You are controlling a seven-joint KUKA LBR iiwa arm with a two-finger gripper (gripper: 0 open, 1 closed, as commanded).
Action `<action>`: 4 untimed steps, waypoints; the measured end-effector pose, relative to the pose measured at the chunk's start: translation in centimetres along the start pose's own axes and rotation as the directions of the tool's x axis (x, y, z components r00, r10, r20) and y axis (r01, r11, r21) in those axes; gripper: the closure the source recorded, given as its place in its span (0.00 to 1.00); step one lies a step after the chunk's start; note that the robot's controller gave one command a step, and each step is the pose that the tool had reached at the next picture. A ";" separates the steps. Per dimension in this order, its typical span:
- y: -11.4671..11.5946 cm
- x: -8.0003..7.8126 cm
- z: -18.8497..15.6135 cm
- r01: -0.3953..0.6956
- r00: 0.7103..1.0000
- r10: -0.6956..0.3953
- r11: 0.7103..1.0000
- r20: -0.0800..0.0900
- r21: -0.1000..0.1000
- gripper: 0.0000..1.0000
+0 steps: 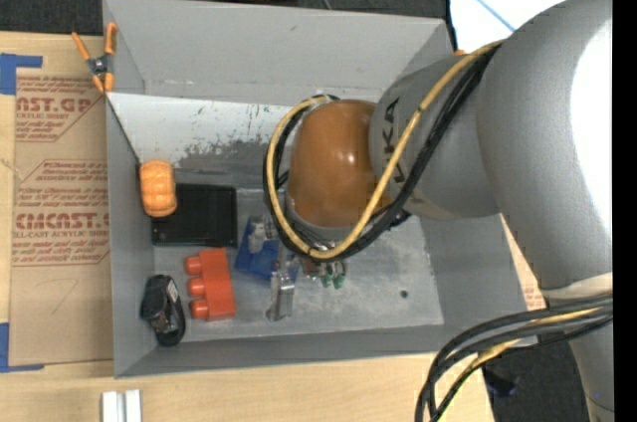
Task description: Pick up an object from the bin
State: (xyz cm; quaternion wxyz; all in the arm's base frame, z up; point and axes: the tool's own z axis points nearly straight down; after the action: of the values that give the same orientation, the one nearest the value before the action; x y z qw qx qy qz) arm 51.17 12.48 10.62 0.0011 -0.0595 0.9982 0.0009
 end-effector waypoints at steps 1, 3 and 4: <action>0.2 0.4 0.8 -0.037 0.999 0.037 0.999 0.008 -0.002 1.00; 0.3 -0.1 0.2 -0.034 0.999 0.034 0.999 0.007 -0.002 1.00; 1.4 -1.8 0.4 0.021 1.000 -0.021 1.000 0.008 0.000 1.00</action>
Offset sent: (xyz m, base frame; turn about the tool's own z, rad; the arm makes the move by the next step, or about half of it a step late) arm 0.0000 0.0000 0.0000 0.0000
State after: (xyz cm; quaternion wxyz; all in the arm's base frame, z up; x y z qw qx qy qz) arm 52.83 14.11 10.21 0.0052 -0.0702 0.9975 0.0011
